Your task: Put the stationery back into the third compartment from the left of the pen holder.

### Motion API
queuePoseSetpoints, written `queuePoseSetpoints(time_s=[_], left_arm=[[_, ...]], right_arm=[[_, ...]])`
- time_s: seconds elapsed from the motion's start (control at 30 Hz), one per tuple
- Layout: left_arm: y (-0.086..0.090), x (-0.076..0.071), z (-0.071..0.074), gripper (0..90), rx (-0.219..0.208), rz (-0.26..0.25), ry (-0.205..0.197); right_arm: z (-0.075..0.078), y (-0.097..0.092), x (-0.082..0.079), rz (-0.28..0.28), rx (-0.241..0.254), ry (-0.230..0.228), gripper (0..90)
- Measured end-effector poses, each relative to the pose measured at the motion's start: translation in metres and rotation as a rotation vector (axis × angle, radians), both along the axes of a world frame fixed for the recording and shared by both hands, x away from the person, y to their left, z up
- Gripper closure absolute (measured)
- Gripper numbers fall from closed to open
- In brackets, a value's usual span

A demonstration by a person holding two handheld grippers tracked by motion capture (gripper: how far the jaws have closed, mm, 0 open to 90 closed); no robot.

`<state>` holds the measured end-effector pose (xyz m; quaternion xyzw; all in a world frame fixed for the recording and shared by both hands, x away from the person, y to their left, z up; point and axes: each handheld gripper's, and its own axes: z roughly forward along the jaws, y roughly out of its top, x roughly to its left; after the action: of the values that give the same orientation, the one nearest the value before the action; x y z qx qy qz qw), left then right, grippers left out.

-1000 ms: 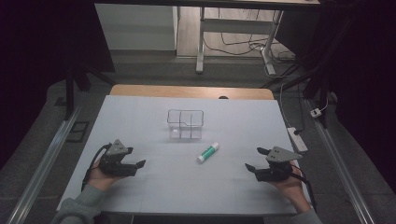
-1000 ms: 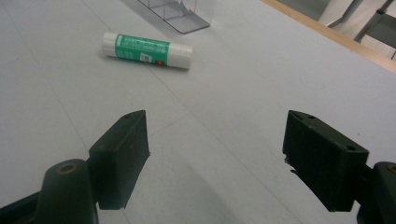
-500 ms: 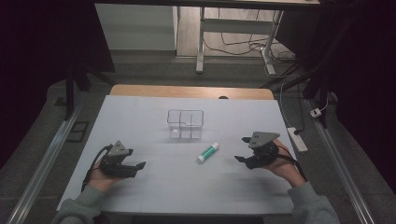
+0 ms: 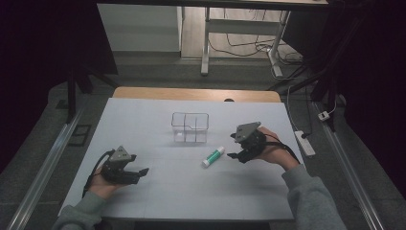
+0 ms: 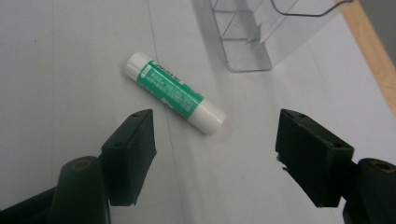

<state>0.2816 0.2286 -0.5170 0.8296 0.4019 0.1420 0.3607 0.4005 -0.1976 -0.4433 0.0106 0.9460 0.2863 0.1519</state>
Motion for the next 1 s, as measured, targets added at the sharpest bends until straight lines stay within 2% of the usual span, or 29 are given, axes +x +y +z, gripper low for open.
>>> queuePoseSetpoints(time_s=[0.03,0.3,0.43,0.53,0.8,0.97,1.0], left_arm=[[0.0,0.0,0.0,24.5,0.0,-0.001,0.0],[0.0,0.0,-0.002,24.4,0.007,-0.012,0.012],[-0.001,0.0,-0.002,24.1,0.009,-0.014,0.013],[0.0,-0.001,-0.003,24.0,0.008,-0.01,0.016],[0.0,-0.001,-0.004,23.9,0.011,-0.016,0.021],[0.001,-0.002,-0.005,23.9,0.01,-0.018,0.025],[0.001,-0.002,-0.005,24.0,0.011,-0.019,0.025]], right_arm=[[-0.002,0.004,0.002,0.015,0.002,0.002,28.7],[-0.01,0.026,0.014,0.084,-0.07,0.021,29.3],[-0.014,0.033,0.02,0.12,-0.129,0.035,29.4],[-0.021,0.039,0.022,0.136,-0.17,0.052,29.5],[-0.032,0.055,0.024,0.196,-0.223,0.05,32.4],[-0.038,0.061,0.027,0.22,-0.295,0.059,36.2],[-0.04,0.061,0.029,0.224,-0.298,0.06,36.9]])
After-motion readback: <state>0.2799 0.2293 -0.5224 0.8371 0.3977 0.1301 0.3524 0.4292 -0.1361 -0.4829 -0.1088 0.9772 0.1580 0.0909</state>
